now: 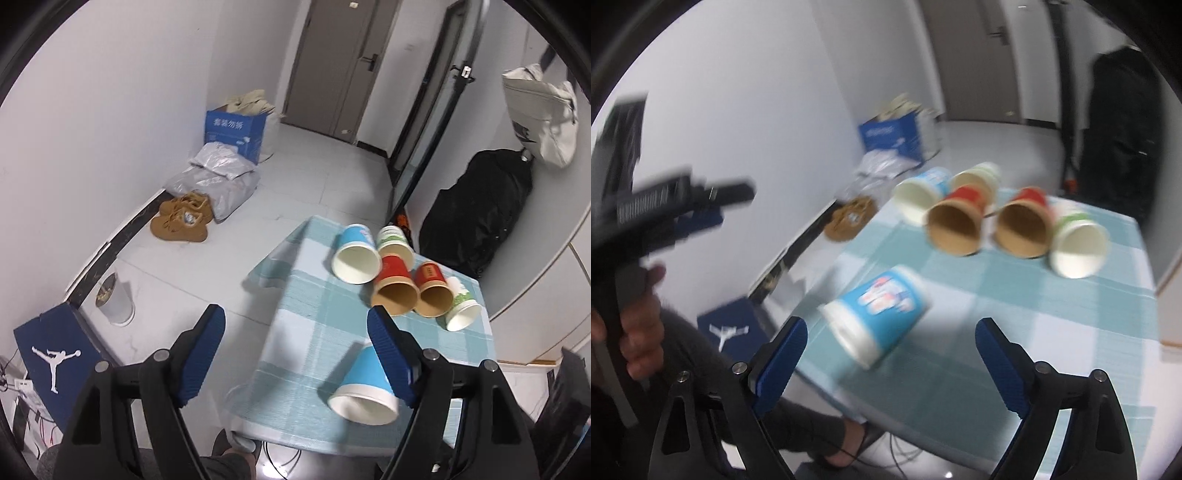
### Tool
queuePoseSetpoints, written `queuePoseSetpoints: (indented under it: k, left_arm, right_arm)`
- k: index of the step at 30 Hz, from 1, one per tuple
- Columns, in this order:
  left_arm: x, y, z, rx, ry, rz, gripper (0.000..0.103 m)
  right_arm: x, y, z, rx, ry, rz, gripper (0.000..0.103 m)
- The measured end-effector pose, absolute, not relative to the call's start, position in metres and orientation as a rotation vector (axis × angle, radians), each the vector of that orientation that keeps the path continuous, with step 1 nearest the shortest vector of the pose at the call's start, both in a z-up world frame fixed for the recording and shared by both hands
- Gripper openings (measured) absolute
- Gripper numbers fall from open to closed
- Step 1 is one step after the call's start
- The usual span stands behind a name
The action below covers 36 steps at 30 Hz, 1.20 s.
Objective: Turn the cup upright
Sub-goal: 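Move the right gripper to the blue cup and grasp its rim, then lift and rotate the blue cup with the right gripper, opening up, onto table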
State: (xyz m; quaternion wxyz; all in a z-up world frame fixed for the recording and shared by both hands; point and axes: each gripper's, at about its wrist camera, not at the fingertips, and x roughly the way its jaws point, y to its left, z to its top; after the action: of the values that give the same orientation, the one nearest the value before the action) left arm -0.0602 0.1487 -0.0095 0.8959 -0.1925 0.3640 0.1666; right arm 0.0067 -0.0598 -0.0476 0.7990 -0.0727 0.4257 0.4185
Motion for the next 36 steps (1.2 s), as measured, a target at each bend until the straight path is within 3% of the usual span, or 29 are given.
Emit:
queuePoseSetpoints:
  k: [7,9,19,27,31,36]
  left_arm:
    - [-0.059,0.158,-0.017,-0.408,0.773,0.354,0.076]
    - [-0.059,0.159,-0.018,-0.408,0.777,0.347,0.076]
    - [-0.061,0.160,-0.017,-0.389,0.781,0.321,0.076]
    - [-0.060,0.156,-0.014,-0.368,0.773,0.305,0.076]
    - [-0.060,0.155,-0.014,-0.375,0.773,0.298,0.076]
    - [-0.060,0.153,-0.014,-0.367,0.775,0.291,0.076]
  right_arm:
    - [-0.008,-0.034,-0.071,-0.274,0.933,0.879,0.082]
    - [-0.011,-0.031,-0.073,-0.309,0.914,0.856,0.074]
    - [-0.014,-0.016,-0.082,-0.424,0.861,0.770,0.056]
    - [-0.004,-0.024,-0.082,-0.404,0.868,0.727,0.031]
    - [-0.001,-0.028,-0.081,-0.396,0.872,0.714,0.027]
    - [0.000,-0.031,-0.075,-0.388,0.870,0.709,0.011]
